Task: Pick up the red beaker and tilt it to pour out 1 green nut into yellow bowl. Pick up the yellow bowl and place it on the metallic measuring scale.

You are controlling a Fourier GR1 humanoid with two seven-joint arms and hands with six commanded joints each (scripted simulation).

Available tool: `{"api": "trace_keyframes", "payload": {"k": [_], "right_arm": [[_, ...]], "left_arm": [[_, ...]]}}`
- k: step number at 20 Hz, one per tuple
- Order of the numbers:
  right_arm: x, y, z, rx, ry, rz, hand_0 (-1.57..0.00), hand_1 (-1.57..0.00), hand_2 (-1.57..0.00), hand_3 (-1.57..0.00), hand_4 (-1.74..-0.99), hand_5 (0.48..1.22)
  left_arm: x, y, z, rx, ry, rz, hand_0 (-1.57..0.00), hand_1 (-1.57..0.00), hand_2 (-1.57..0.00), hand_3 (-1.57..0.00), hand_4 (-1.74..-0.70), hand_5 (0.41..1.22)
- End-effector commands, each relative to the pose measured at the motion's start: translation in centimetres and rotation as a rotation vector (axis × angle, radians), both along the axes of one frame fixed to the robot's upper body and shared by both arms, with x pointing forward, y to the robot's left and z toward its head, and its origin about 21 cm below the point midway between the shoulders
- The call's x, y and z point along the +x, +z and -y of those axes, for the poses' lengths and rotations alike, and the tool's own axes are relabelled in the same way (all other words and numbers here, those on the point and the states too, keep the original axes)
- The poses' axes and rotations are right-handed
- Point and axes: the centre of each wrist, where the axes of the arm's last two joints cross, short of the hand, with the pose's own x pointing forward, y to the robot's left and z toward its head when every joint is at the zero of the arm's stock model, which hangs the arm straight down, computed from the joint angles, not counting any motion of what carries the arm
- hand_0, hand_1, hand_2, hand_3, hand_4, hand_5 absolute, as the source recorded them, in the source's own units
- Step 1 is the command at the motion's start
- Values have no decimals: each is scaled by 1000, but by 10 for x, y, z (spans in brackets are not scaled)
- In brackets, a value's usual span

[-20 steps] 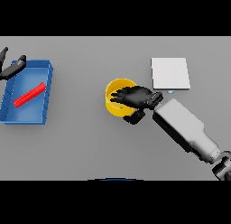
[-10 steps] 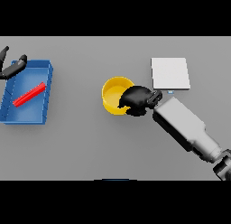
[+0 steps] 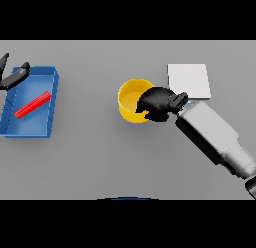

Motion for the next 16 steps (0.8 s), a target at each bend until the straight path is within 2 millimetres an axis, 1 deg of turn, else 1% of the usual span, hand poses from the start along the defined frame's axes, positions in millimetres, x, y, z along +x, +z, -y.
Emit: {"api": "trace_keyframes", "payload": {"k": [1, 2, 3, 4, 5, 7, 8, 9, 10, 11, 12, 14, 16], "right_arm": [[-1, 4, -2, -4, -9, 6, -1551, -1550, -1481, -1157, -1734, 1216], [-3, 8, 2, 0, -13, 6, -1555, -1554, -1491, -1153, -1735, 1217], [-2, 14, 6, -2, -20, 15, -1558, -1558, -1451, -1204, -1736, 1218], [-3, 18, 8, -12, -44, 40, -1561, -1560, -1433, -1215, -1737, 1219], [-6, 21, 9, -19, -58, 53, -1563, -1562, -1447, -1199, -1738, 1219], [-13, 25, 13, -17, -55, 51, -1566, -1566, -1491, -1182, -1739, 1219], [-13, 28, 15, -15, -62, 61, -1567, -1567, -1507, -1179, -1739, 1219], [-13, 30, 17, -15, -97, 71, -1520, -1567, -1520, -1179, -1740, 1219], [-11, 34, 21, -17, -118, 78, -1530, -1568, -1518, -1177, -1740, 1220], [-8, 42, 26, -16, -135, 101, -1538, -1569, -1488, -1190, -1740, 1220], [-3, 45, 30, -15, -158, 127, -1545, -1569, -1487, -1183, -1740, 1220], [8, 55, 43, 8, -193, 167, -1554, -1570, -1517, -1166, -1741, 1220], [14, 54, 52, 25, -222, 195, -1560, -1570, -1533, -1156, -1741, 1221]], "left_arm": [[2, -2, 1, -1, 1, -6, 1, 1, 1, 1, -770, 705], [1, -1, 0, -17, -7, -2, 1, 1, 1, 1, -776, 702], [2, 1, 0, -24, -3, -2, 1, 1, 1, 1, -780, 702], [3, -1, 2, -28, -4, -2, 1, 1, 1, 1, -782, 702], [5, 3, 1, -38, -3, 1, 1, 1, 1, 1, -788, 702], [3, 7, -2, -43, -1, 9, 1, 1, 1, 1, -798, 702], [3, 7, 0, -40, -1, 7, 1, 1, 1, 1, -799, 704], [3, 6, 0, -43, -1, 4, 1, 1, 1, 1, -800, 704], [2, 6, 1, -47, 0, -4, 1, 1, 1, 1, -806, 703], [2, 4, -1, -52, 4, -9, 1, 1, 1, 1, -812, 710], [1, 6, -1, -57, 4, -3, 1, 1, 1, 1, -820, 717], [1, 8, 0, -65, 11, 0, 1, 1, 1, 1, -831, 728], [3, 11, 4, -70, 15, -4, 1, 1, 1, 1, -837, 737]]}}
